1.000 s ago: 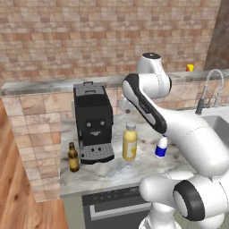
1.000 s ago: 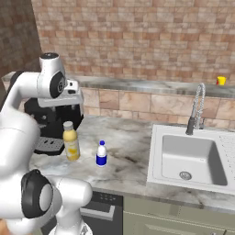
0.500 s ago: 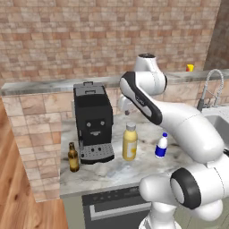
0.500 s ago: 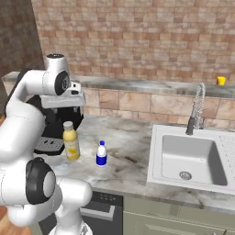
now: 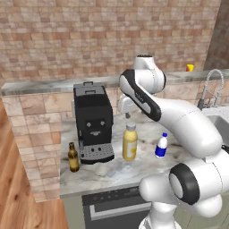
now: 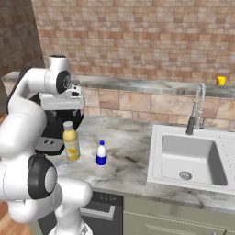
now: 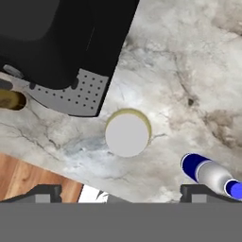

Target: Place the drinks on the dining counter in a tight cluster.

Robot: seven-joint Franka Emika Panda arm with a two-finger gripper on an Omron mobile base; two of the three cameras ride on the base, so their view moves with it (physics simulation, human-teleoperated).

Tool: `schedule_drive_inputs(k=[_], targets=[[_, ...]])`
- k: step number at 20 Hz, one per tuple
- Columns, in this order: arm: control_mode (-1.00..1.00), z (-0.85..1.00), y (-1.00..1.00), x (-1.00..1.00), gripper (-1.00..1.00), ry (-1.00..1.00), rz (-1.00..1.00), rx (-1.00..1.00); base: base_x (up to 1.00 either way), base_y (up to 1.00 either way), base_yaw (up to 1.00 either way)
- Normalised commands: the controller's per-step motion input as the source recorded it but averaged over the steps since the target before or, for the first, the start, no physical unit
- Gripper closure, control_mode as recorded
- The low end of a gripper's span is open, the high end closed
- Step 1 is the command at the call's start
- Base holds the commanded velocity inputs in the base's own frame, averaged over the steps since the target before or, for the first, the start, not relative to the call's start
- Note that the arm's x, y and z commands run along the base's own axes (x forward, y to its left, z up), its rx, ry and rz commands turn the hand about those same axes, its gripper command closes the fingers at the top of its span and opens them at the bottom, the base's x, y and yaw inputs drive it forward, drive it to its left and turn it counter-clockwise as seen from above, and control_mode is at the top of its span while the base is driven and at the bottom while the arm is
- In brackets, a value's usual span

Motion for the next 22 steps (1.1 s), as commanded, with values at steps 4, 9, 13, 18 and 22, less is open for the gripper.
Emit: schedule_drive_inputs(k=[4, 9, 13, 18, 22], targets=[[-1.00, -0.11, 0.01, 0.00, -1.00, 0.10, 0.00, 0.00, 0.00, 0.00, 0.00], [-1.00, -0.24, 0.04, 0.06, -1.00, 0.01, 0.00, 0.00, 0.00, 0.00, 0.00], [-1.00, -0.16, 0.00, 0.12, -1.00, 0.02, 0.00, 0.00, 0.00, 0.00, 0.00], [-1.00, -0.21, 0.00, 0.23, -1.00, 0.00, 0.00, 0.00, 0.00, 0.00, 0.00], [-1.00, -0.19, 0.00, 0.28, -1.00, 0.00, 0.00, 0.00, 0.00, 0.00, 0.00]])
